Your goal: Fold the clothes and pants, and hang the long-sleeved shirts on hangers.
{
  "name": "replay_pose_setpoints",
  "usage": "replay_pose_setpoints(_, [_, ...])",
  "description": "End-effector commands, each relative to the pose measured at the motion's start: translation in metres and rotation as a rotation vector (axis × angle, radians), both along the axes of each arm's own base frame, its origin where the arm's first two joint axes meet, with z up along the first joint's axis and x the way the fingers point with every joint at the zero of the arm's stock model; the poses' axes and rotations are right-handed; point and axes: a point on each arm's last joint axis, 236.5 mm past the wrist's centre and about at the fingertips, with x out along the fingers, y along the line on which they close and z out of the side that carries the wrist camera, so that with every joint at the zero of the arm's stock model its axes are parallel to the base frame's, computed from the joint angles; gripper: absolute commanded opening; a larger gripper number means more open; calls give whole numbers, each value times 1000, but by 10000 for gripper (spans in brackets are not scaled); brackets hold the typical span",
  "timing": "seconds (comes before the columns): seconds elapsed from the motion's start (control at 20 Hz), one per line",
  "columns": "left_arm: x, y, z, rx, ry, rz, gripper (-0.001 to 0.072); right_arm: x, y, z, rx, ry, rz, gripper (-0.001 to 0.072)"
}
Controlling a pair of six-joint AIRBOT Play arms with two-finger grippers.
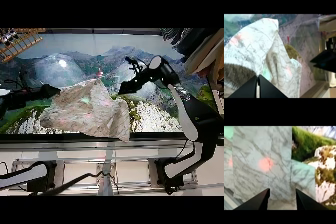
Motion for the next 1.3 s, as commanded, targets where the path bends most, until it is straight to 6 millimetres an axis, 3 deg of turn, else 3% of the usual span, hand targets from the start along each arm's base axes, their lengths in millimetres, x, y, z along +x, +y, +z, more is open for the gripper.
replay_pose_setpoints(0.0, [2,4,0,5,-10,8,8,-56,-2,-28,75,251,-35,370])
replay_pose_setpoints(0.15, [2,5,0,4,-9,10,10,-78,11,-36,166,328,-47,372])
replay_pose_setpoints(0.45, [2,3,-4,1,0,6,26,-66,19,-37,203,299,-99,398])
replay_pose_setpoints(0.55, [1,-3,-9,-4,16,-10,168,-62,25,-38,207,281,-112,398])
replay_pose_setpoints(0.75, [8,-13,-19,19,16,-5,181,-68,45,-48,174,260,-90,398])
replay_pose_setpoints(0.85, [12,-11,-19,23,9,15,234,-62,43,-55,140,245,-125,398])
replay_pose_setpoints(1.05, [19,-8,-18,23,-9,41,231,-51,46,-58,136,213,-163,397])
replay_pose_setpoints(1.1, [21,-11,-15,14,-25,36,206,-50,50,-59,133,208,-174,386])
replay_pose_setpoints(1.15, [23,-13,-13,8,-43,32,82,-49,54,-60,134,200,-176,310])
replay_pose_setpoints(1.2, [24,-15,-10,8,-63,24,12,-51,57,-59,134,197,-168,217])
replay_pose_setpoints(1.25, [25,-16,-9,3,-67,26,12,-53,59,-58,134,198,-158,136])
